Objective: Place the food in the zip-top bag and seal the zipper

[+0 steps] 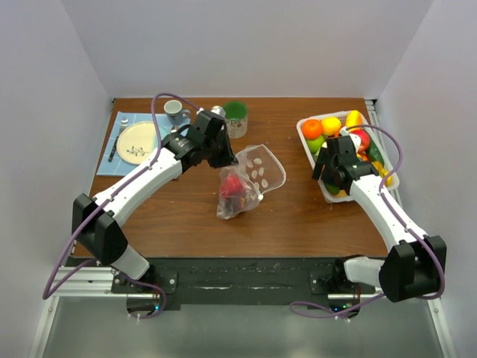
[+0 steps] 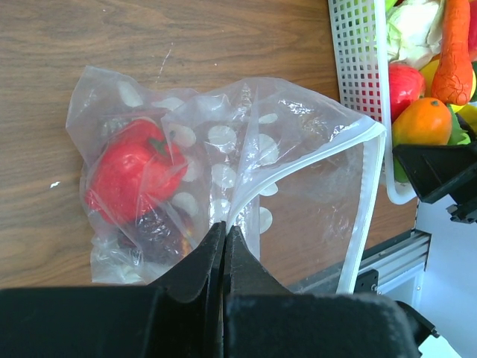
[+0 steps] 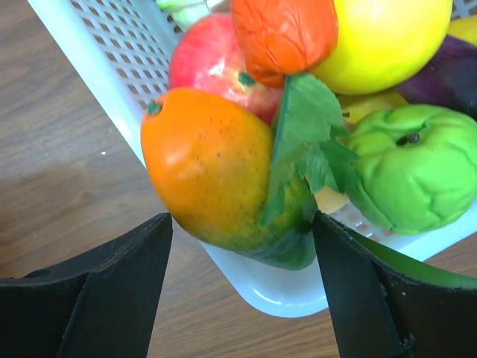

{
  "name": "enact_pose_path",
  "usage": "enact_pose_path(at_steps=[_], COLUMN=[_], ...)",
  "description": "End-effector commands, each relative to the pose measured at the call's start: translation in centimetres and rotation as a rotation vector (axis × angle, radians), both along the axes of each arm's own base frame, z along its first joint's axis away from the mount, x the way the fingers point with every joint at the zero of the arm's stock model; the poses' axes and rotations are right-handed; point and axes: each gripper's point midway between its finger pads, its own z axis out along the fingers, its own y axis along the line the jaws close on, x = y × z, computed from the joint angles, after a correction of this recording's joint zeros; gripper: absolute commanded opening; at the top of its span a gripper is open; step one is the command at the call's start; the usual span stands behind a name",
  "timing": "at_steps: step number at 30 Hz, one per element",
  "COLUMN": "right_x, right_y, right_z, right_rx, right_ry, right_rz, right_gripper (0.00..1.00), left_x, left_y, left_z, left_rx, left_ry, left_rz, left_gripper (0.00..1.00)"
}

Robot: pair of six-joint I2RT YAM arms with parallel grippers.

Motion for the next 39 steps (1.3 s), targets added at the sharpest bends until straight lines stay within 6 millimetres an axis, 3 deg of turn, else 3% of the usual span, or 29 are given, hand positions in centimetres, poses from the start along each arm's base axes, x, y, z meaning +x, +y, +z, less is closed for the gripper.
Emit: enact_pose_path(at_steps=[1, 6, 20, 22, 26, 29, 39], right_x=[2.4, 2.9, 3.1, 3.0, 2.8, 2.5, 1.7], right_y=[-0.1, -0.6, -0.3, -0.4, -0.5, -0.5, 0.0], right_z=[2.8, 3.4, 0.6, 1.4, 3.2, 4.4, 7.3], right_rx=[-0.002, -0.030, -0.042, -0.040, -0.038, -0.036, 0.002], right_ry=[-0.098, -0.109, -0.025, -0.042, -0.075, -0.090, -0.146], right_rz=[-0.028, -0.043, -0.025, -0.026, -0.023, -0.020, 0.008], right_gripper=[0.79, 0.79, 0.74, 0.69, 0.46, 0.35, 0.32], left_x=[0.4, 0.5, 0.5, 0.6, 0.6, 0.6, 0.5], left_y=[-0.9, -1.0, -1.2, -1.2, -1.3, -1.4, -2.1], left_z=[2.0, 1.9, 1.8, 1.8, 1.8, 1.7, 1.1], left_rx=[-0.038, -0.038, -0.041, -0.041, -0.040, -0.041, -0.037], left_ry=[-0.048, -0.045, -0.039, -0.041, -0.040, -0.037, -0.027], left_rz=[-0.022, -0.024, -0.023, -0.024, -0.023, -0.025, -0.034], left_gripper=[0.00, 0.00, 0.00, 0.00, 0.00, 0.00, 0.00])
